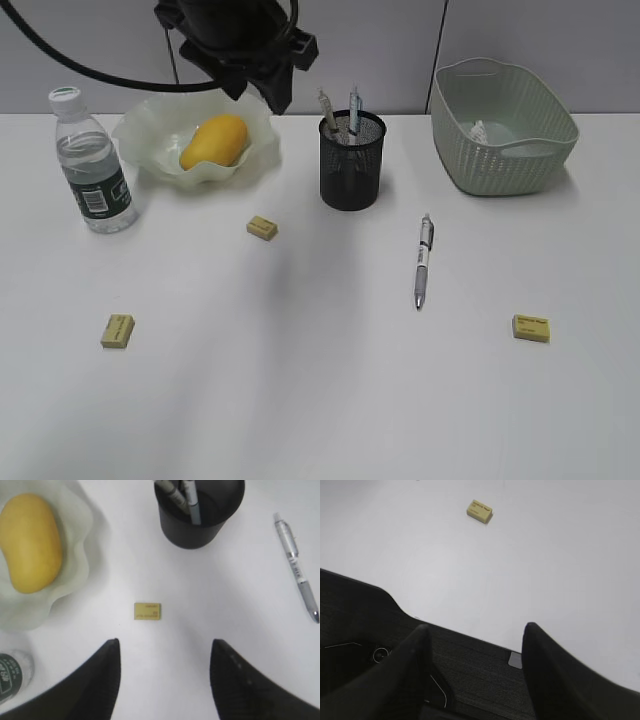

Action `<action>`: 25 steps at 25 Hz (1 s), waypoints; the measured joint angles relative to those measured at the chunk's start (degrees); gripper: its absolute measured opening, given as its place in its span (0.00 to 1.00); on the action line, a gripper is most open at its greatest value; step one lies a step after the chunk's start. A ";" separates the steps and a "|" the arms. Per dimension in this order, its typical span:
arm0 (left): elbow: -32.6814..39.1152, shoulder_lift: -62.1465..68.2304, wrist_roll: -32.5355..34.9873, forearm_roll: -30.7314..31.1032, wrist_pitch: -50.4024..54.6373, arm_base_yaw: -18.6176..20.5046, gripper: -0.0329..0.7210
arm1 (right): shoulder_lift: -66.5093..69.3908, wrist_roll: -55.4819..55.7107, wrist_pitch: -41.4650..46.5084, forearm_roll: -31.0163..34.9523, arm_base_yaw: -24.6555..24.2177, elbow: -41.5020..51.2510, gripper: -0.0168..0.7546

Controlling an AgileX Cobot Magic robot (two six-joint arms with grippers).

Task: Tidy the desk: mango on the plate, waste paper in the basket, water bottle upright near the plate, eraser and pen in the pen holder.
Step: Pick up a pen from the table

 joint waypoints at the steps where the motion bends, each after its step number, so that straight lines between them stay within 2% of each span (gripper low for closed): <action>1: 0.00 0.00 0.02 0.50 1.27 0.00 0.62 | 0.00 0.00 -0.21 0.00 0.00 0.00 0.62; 6: 2.27 -1.02 0.17 -0.10 2.30 0.00 0.62 | 0.00 0.00 -0.86 0.00 0.00 0.00 0.62; 10: 8.82 -6.52 0.72 -0.01 2.26 0.00 0.62 | 0.00 0.00 -0.86 0.00 0.00 0.00 0.62; 14: 20.36 -14.93 1.23 3.86 2.26 0.23 0.62 | 0.00 0.00 -0.91 0.05 0.00 0.00 0.62; 19: 37.92 -27.30 1.28 5.30 2.38 1.33 0.63 | 0.00 0.00 -0.92 0.05 0.00 0.00 0.62; 25: 56.82 -43.95 1.28 2.64 0.83 1.33 0.77 | 1.67 0.00 -1.03 0.05 0.00 0.00 0.62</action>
